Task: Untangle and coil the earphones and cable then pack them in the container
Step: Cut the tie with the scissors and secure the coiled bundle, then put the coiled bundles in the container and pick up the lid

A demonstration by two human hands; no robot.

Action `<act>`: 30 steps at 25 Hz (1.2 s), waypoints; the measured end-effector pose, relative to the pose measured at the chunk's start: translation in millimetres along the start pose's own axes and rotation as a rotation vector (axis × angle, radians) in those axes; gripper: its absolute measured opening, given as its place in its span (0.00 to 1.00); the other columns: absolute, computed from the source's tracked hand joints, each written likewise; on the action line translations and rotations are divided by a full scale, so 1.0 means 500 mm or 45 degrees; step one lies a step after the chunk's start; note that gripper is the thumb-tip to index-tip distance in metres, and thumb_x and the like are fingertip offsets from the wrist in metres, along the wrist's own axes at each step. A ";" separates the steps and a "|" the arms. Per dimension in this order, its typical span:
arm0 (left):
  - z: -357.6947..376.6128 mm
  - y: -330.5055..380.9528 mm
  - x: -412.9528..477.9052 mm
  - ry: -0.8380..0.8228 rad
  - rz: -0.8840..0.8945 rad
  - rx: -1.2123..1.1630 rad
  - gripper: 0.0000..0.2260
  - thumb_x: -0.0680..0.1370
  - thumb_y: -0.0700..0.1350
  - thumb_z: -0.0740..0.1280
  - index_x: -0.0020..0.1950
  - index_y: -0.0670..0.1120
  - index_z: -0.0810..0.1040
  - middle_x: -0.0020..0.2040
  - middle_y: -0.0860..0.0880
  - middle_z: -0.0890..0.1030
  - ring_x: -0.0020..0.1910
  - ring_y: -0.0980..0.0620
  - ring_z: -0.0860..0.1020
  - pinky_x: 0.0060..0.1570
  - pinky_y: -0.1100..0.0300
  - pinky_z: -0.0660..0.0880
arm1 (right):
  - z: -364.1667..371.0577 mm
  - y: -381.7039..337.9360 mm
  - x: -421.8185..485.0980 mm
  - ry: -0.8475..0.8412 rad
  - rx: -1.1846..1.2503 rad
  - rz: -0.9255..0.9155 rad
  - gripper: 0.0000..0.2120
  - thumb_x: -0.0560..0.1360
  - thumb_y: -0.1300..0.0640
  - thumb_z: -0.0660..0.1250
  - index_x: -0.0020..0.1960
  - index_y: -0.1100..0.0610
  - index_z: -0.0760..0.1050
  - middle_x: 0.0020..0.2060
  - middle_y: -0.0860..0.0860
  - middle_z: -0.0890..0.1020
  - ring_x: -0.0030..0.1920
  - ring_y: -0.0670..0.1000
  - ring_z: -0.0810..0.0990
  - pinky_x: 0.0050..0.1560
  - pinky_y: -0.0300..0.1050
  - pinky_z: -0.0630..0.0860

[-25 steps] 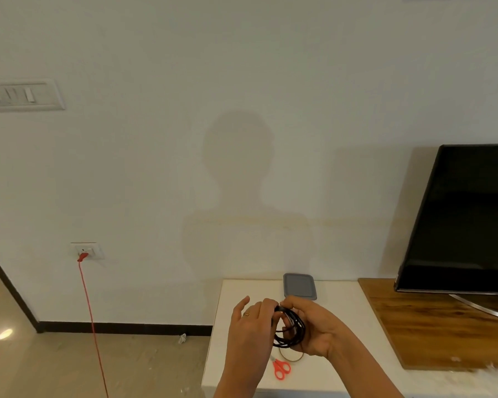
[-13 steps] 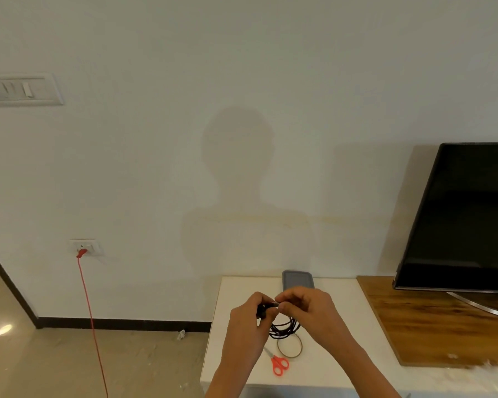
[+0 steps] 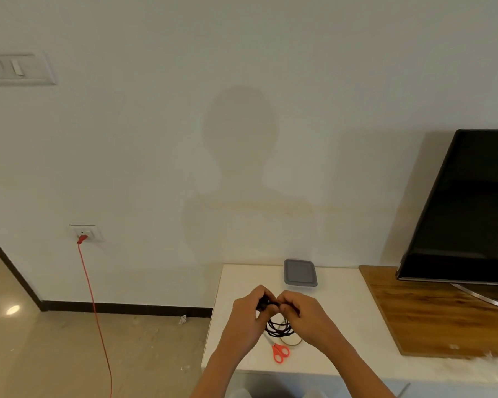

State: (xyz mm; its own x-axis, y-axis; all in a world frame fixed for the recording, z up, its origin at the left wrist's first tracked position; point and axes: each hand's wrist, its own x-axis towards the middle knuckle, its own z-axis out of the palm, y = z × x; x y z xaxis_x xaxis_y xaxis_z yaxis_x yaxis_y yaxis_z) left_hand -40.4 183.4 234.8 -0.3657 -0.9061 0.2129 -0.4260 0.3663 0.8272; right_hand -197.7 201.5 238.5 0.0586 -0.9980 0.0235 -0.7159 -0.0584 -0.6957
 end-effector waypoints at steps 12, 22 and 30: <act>0.068 -0.135 0.047 0.046 -0.765 -0.933 0.11 0.74 0.42 0.72 0.54 0.43 0.78 0.45 0.41 0.85 0.40 0.47 0.84 0.44 0.57 0.81 | 0.089 0.105 0.066 -0.010 0.557 0.487 0.07 0.74 0.57 0.69 0.38 0.52 0.82 0.34 0.50 0.85 0.36 0.48 0.82 0.40 0.40 0.79; 0.177 -0.373 0.203 0.155 -1.111 -1.033 0.09 0.77 0.32 0.64 0.56 0.38 0.79 0.49 0.38 0.84 0.49 0.43 0.83 0.49 0.52 0.81 | 0.224 0.295 0.273 0.198 0.992 0.857 0.08 0.74 0.66 0.67 0.40 0.60 0.84 0.37 0.61 0.83 0.37 0.55 0.81 0.45 0.51 0.83; 0.244 -0.504 0.338 0.118 -0.924 -0.149 0.09 0.75 0.38 0.69 0.54 0.41 0.81 0.49 0.42 0.84 0.47 0.47 0.82 0.52 0.53 0.80 | 0.320 0.405 0.382 0.398 0.627 0.751 0.09 0.70 0.67 0.72 0.47 0.57 0.76 0.37 0.50 0.81 0.39 0.50 0.81 0.38 0.33 0.75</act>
State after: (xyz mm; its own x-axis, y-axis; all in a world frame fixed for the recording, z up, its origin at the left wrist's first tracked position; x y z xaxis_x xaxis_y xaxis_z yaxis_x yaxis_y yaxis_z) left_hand -95.9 -36.0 -1.2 0.0478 -0.9279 -0.3697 -0.4411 -0.3517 0.8257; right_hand -220.3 2.9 -13.0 -0.4793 -0.8264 -0.2957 -0.1776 0.4212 -0.8894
